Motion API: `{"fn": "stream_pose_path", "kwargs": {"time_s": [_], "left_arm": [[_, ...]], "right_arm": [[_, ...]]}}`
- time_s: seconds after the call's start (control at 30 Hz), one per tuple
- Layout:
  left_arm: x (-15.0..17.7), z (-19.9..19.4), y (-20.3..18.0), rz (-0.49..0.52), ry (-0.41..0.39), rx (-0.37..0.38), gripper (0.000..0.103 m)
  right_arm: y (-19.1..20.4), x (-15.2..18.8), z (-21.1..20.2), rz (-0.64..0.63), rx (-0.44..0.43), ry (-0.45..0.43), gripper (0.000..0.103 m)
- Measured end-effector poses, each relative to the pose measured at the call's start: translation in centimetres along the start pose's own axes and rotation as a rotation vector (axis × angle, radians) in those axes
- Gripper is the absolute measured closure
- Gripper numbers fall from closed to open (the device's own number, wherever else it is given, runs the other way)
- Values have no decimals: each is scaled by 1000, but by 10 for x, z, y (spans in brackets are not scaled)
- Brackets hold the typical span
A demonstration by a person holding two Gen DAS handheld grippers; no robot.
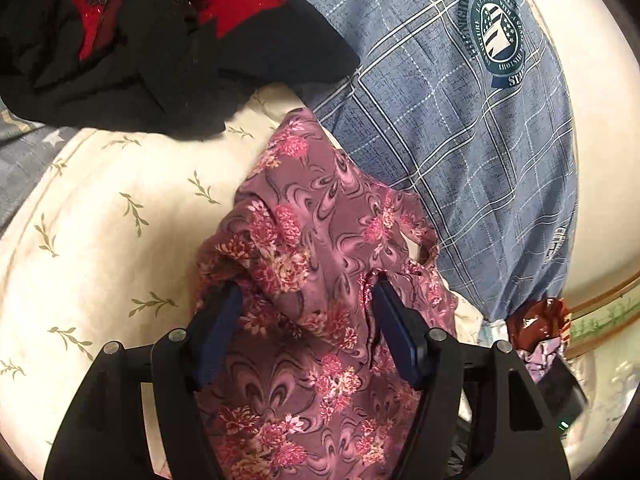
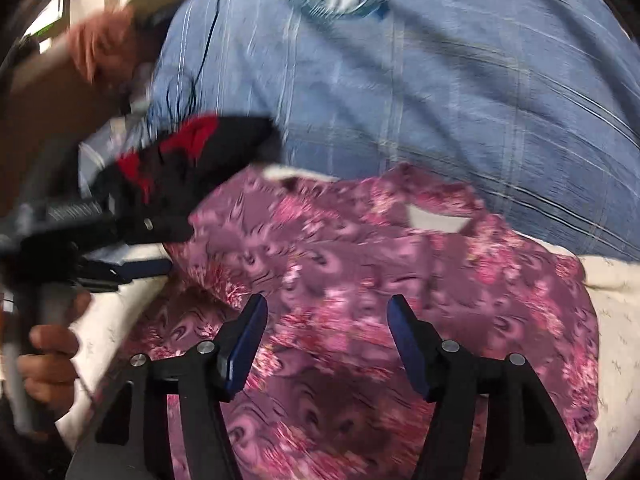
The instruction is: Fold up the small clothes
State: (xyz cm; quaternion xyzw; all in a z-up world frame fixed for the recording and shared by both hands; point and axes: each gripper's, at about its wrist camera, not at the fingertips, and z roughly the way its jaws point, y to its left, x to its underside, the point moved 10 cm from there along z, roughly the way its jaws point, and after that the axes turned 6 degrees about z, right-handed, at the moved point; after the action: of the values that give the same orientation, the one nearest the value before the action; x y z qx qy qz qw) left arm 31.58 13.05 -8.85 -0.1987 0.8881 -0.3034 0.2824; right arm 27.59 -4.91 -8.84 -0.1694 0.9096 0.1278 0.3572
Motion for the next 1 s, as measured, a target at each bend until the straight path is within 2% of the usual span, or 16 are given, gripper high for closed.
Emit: {"fn": "stream_pose_path", "kwargs": {"time_s": [0.13, 0.23, 0.27, 0.3, 0.33, 0.37, 0.43, 0.53, 0.63, 0.7, 0.73, 0.8, 0.87, 0.9, 0.93, 1.0], "left_arm": [[0, 10, -4, 6, 11, -10, 36], [1, 13, -6, 18, 20, -12, 36], [2, 14, -7, 25, 22, -17, 36], [3, 16, -9, 35, 26, -21, 36], [4, 18, -11, 40, 28, -21, 36], [5, 19, -13, 47, 31, -20, 36], [7, 23, -18, 70, 36, -29, 33], [12, 30, -22, 104, 41, -59, 32], [14, 35, -23, 118, 45, -76, 32], [14, 37, -23, 115, 41, -75, 32], [13, 37, -22, 111, 41, -72, 32], [12, 37, -21, 93, 39, -55, 30], [9, 39, -19, 70, 36, -32, 29], [8, 39, -19, 60, 33, -14, 28], [7, 40, -18, 54, 30, -8, 28], [4, 39, -16, 35, 22, 11, 28]], "right_arm": [[3, 12, 38, 51, 57, 91, 36], [-6, 13, 50, 22, 129, 97, 39], [-10, 13, 50, 9, 123, 88, 42], [-14, 11, 46, 10, 112, 70, 61], [-20, 8, 41, 22, 108, 56, 91], [-31, 5, 31, 68, 75, 43, 96], [-52, -2, 12, 159, 30, -1, 97], [-91, -6, -11, 257, 34, -44, 97], [-149, 0, -28, 443, 36, -81, 97], [-181, 12, -31, 543, 39, -73, 97], [-197, 24, -28, 621, 5, -56, 96], [-212, 35, -30, 737, -43, -66, 89], [-216, 38, -33, 821, -134, -96, 76], [-217, 39, -32, 854, -151, -103, 54], [-216, 41, -27, 879, -152, -104, 42], [-208, 42, -17, 852, -132, -76, 42]]}}
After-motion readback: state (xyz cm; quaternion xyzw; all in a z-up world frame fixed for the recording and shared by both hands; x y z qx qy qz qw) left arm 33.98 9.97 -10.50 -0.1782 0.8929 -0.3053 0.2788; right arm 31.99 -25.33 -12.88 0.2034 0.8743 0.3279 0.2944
